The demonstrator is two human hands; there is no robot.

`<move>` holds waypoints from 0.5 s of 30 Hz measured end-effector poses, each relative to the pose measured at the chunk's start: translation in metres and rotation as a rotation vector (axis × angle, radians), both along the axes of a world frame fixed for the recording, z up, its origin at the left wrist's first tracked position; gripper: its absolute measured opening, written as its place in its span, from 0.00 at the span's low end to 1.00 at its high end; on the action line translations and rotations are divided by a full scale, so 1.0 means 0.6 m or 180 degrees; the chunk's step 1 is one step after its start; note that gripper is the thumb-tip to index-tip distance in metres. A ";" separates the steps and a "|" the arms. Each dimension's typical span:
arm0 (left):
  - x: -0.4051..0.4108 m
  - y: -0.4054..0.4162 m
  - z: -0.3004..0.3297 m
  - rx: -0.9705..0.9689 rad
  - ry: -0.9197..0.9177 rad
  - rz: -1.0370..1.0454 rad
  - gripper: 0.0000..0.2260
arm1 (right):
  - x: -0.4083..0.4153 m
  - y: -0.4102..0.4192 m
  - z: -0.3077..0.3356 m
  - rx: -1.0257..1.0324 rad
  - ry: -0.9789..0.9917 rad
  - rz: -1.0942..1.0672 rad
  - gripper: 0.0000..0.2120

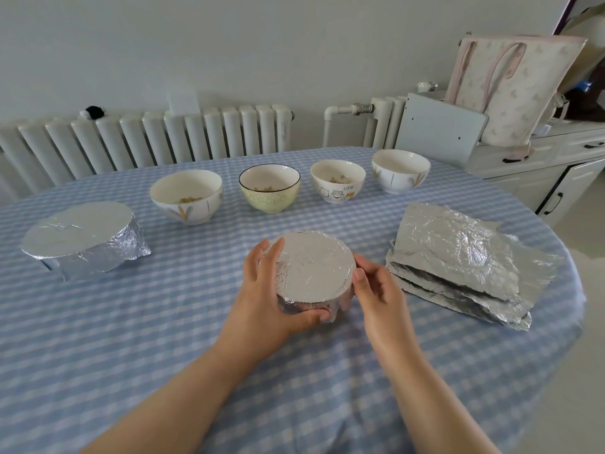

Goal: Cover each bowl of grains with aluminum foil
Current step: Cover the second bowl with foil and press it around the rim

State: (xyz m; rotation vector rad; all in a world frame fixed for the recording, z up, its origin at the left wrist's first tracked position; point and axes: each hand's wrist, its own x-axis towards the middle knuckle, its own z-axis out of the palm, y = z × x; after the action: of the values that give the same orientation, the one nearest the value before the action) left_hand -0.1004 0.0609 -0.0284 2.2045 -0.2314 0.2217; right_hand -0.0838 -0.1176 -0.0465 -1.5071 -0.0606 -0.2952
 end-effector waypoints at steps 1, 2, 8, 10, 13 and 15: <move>0.000 0.001 0.000 0.0007 -0.0022 -0.0004 0.53 | 0.000 0.002 -0.003 0.0105 0.0025 0.0008 0.14; 0.000 0.001 0.000 0.0006 -0.0042 -0.0013 0.52 | -0.001 0.004 -0.004 0.0230 0.0066 0.0013 0.10; -0.003 -0.001 0.002 -0.0047 0.0017 0.0073 0.56 | -0.004 0.022 -0.007 0.0547 0.0362 -0.0315 0.08; -0.003 -0.001 0.001 -0.0066 0.0022 0.0100 0.57 | -0.003 0.031 -0.010 0.0544 0.0430 -0.0607 0.05; -0.002 -0.001 0.001 -0.0021 0.0024 0.0150 0.57 | 0.003 0.041 -0.011 0.0614 0.0541 -0.0901 0.06; -0.001 -0.002 0.001 0.0013 0.0019 0.0170 0.57 | 0.006 0.045 -0.011 0.0697 0.0621 -0.0968 0.08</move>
State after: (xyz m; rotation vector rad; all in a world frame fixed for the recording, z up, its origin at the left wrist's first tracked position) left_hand -0.1012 0.0598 -0.0279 2.2168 -0.1700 0.2443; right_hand -0.0801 -0.0909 -0.0530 -1.3181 0.3488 -0.3832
